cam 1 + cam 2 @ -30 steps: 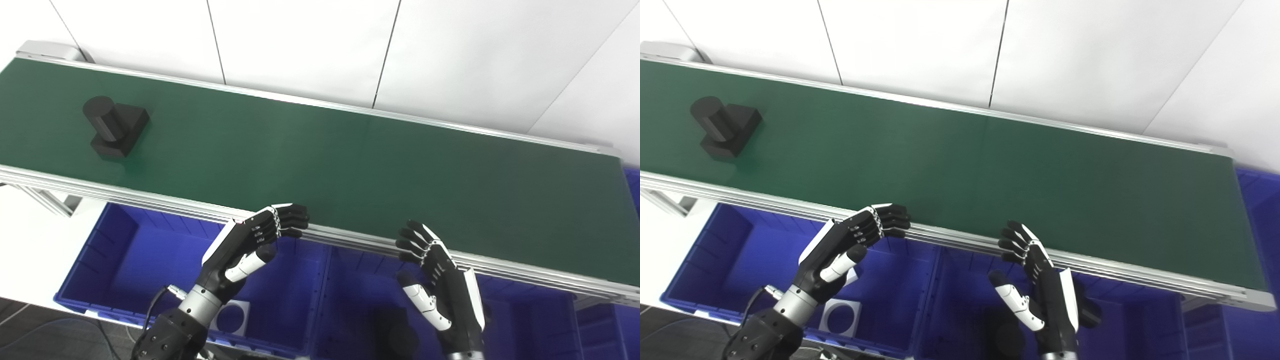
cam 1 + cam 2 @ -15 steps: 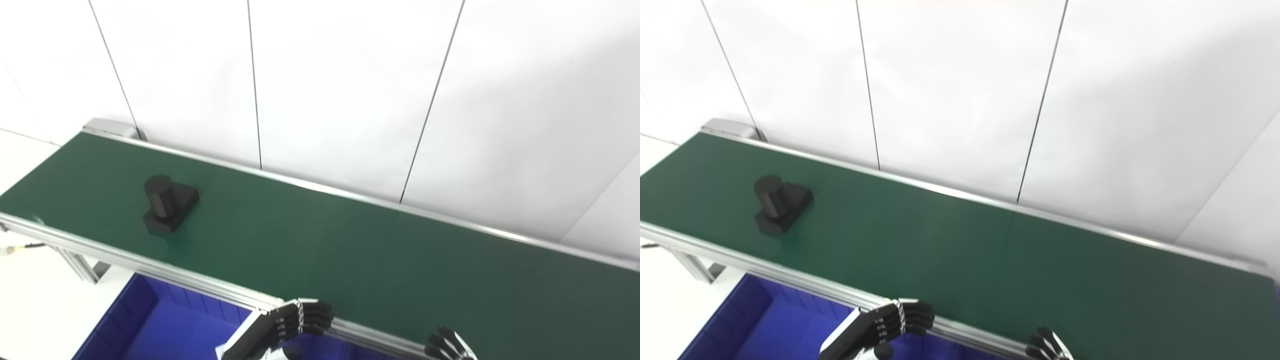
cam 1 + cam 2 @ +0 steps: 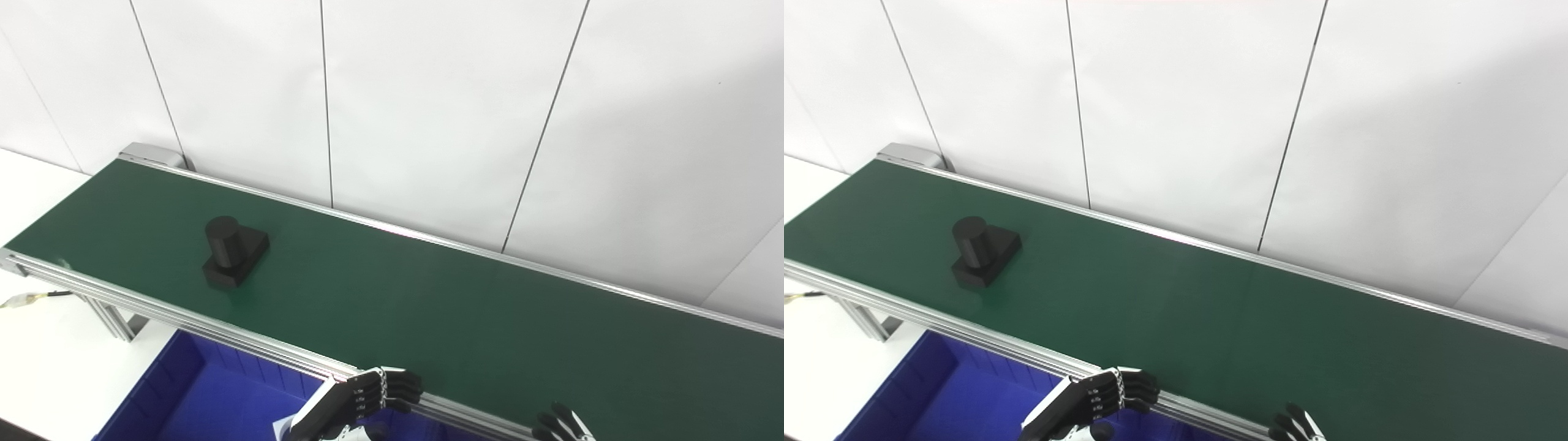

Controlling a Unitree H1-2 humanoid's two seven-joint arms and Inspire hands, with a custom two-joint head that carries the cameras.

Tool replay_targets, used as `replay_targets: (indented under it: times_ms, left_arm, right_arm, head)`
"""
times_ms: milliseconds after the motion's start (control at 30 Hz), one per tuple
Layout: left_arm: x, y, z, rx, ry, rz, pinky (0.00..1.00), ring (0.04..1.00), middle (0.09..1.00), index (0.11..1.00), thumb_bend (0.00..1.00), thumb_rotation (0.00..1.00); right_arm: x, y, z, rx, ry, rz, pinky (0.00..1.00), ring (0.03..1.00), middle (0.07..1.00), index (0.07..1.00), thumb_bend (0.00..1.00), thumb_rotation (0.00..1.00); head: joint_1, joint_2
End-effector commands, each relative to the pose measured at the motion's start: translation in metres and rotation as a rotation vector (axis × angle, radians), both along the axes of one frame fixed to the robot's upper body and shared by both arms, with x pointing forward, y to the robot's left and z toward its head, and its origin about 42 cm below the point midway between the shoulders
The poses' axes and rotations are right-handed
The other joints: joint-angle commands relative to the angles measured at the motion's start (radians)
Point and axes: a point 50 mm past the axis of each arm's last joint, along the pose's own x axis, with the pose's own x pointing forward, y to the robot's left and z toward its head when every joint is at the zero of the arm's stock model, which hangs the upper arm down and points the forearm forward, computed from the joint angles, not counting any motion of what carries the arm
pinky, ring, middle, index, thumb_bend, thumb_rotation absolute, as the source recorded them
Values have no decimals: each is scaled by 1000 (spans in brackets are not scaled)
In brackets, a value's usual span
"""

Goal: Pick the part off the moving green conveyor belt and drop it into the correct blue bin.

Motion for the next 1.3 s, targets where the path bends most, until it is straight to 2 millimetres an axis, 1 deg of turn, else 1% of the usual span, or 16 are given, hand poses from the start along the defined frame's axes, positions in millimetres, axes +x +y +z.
replay_targets:
  times_ms: [0,333,500,567,700,967,1200,1267]
  left_arm:
    - [6,-4,7,-11,-63,-7,688,721,732,722,847,636]
    - [7,-5,4,-13,-67,-13,680,712,726,716,856,629]
    - [7,-5,3,-7,-68,-13,679,709,722,713,858,623]
    - [7,-5,3,-8,-67,-14,678,707,721,713,861,626]
    - [7,-5,2,-14,-63,-12,678,709,722,713,861,624]
    - [8,-4,2,-15,-64,-9,676,706,720,713,862,615]
    - [8,-2,3,-27,-55,-8,677,708,721,711,883,603]
    - [7,-2,3,-27,-54,-8,682,711,722,715,887,601]
  right_arm:
    - [3,-1,9,9,-82,15,682,770,818,881,485,643]
    - [4,-1,10,13,-93,9,675,764,814,875,483,617]
    - [5,-1,16,8,-116,15,678,769,817,876,495,628]
    - [6,0,22,7,-132,18,678,770,820,876,503,631]
    - [10,3,34,17,-183,33,686,776,822,878,481,615]
    - [20,9,57,8,-261,50,662,768,808,861,456,554]
    - [33,16,84,-40,-304,56,661,776,816,852,500,543]
    - [39,18,92,-55,-311,59,669,783,823,853,549,559]
  head:
    - [0,0]
    - [-1,-8]
    - [-1,-1]
    - [-5,0]
    - [-9,6]
    - [-19,12]
    - [-44,29]
    - [-49,32]
